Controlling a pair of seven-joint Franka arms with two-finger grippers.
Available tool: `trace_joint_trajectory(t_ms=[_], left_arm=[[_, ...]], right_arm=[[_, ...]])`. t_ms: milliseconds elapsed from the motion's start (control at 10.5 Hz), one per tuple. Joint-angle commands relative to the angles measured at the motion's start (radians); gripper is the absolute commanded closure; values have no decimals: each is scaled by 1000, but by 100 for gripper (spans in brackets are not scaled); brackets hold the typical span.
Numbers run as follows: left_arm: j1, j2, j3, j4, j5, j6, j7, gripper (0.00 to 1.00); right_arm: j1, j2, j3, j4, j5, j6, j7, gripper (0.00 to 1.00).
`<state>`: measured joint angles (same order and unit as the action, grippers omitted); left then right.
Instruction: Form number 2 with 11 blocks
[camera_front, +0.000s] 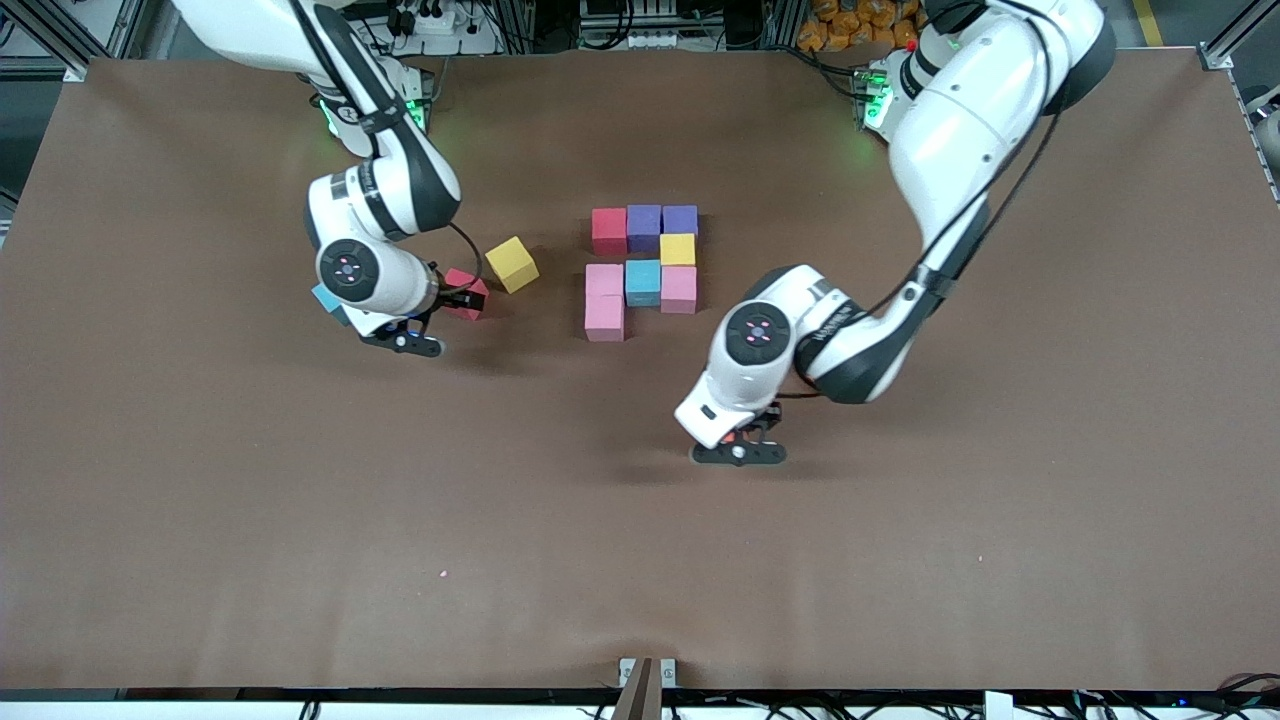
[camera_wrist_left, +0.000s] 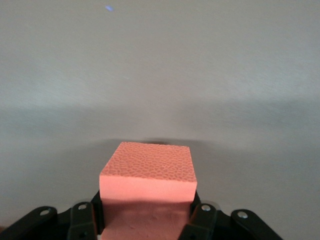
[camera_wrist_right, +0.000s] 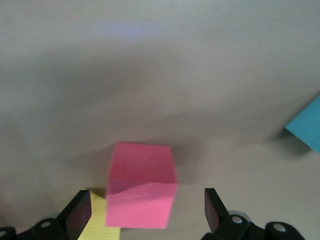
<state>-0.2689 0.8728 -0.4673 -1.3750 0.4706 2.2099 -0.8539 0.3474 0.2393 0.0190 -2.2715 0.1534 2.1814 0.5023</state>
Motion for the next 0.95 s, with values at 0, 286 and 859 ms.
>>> trace_joint_trajectory(t_ms=[0, 286, 859], left_arm=[[-82, 31, 44, 37, -17, 37, -77, 79], [-151, 64, 44, 80, -30, 39, -189, 83], [-257, 126, 47, 181, -90, 39, -228, 83]], right_arm=[[-33, -38, 16, -62, 21, 32, 16, 0], [-33, -31, 15, -95, 147, 109, 21, 0], [2, -2, 16, -131, 227, 178, 21, 0]])
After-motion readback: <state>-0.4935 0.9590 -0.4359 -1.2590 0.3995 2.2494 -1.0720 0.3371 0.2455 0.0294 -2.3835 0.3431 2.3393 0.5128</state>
